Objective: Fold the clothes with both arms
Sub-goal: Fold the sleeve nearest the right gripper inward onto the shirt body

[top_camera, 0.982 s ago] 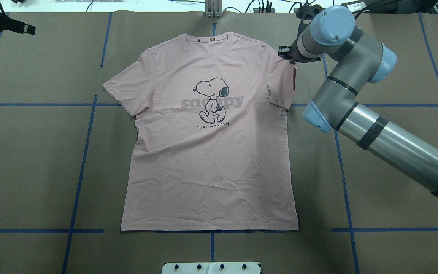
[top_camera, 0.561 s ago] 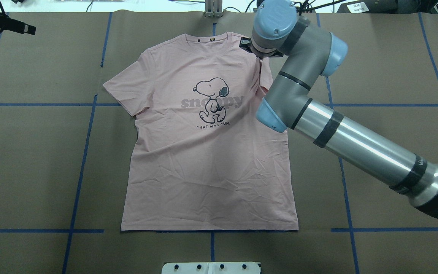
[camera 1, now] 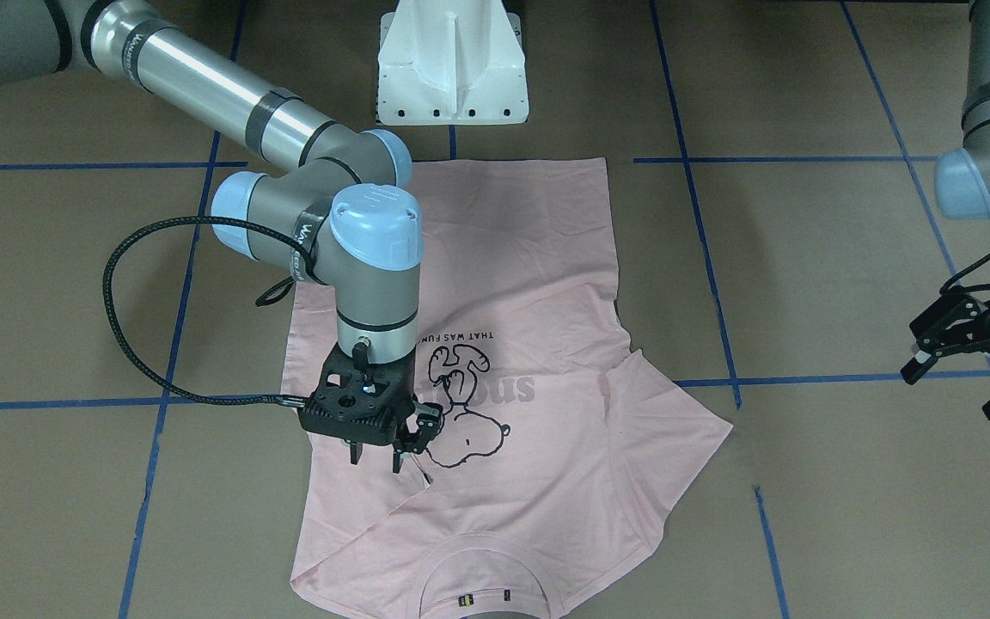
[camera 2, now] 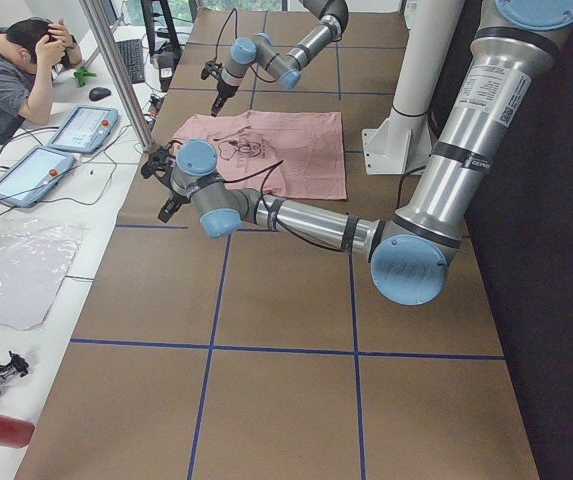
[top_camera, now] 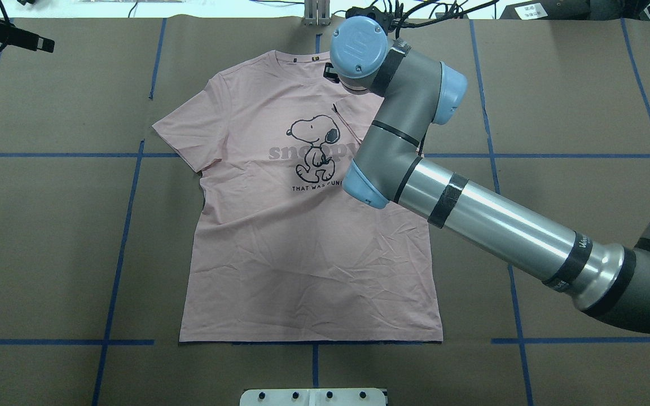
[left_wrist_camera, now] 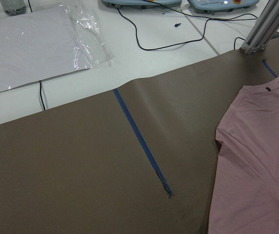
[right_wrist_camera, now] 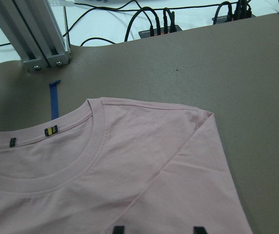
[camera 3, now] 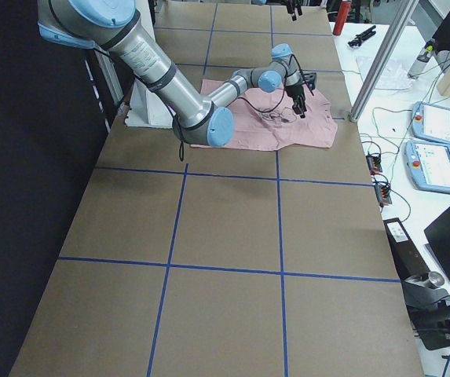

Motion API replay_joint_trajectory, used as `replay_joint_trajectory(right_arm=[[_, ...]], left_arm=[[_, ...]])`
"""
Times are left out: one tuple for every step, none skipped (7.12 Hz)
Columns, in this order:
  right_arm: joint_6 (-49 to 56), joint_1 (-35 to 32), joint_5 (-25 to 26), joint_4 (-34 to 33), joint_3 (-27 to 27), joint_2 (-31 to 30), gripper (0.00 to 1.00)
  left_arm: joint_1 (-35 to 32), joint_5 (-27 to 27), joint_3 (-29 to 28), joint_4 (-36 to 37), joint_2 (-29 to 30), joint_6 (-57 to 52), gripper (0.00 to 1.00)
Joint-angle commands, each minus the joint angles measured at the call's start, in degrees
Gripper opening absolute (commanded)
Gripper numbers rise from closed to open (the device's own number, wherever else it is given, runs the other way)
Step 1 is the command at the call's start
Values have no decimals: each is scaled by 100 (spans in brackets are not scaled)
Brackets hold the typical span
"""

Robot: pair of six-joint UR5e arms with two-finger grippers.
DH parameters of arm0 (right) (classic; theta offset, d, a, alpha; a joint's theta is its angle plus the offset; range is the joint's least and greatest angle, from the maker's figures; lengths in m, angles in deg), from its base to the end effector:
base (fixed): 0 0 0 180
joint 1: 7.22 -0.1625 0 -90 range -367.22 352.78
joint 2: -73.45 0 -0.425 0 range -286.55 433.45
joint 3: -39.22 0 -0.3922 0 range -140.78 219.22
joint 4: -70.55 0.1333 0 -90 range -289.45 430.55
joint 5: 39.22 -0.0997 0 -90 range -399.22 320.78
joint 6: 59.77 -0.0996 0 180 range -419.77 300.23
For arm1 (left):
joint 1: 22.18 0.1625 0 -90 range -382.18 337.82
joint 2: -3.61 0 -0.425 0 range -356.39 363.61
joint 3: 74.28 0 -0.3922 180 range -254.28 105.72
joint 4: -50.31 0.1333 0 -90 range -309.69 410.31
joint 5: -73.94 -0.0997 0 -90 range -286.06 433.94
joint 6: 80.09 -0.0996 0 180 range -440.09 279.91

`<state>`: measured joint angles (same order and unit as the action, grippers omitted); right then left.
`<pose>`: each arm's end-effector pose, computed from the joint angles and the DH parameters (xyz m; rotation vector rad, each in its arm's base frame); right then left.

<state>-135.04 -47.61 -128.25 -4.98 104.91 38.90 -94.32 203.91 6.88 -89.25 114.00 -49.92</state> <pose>-0.5421 -0.6385 0.1991 0.3857 -0.7041 0.4305 0.1326 -0.6374 0.4319 0.6734 0.9853 0.1829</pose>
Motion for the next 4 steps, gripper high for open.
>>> replay_joint_trajectory(right_arm=[[553,-301,-662,-32,5,98,100],[1140,-704,-1329,-32,66,-7,100],[1956,-1195,-2023,-14,223,-286,100],[2764,-1696,-2700,38,634,-855,100]], left_arm=[[269,-294,5,16,9,373,100],[611,-784,-12,43,105,803,100],[884,-1015,-30,60,184,1277,100],[1061,-1183,-30,69,193,1612,96]])
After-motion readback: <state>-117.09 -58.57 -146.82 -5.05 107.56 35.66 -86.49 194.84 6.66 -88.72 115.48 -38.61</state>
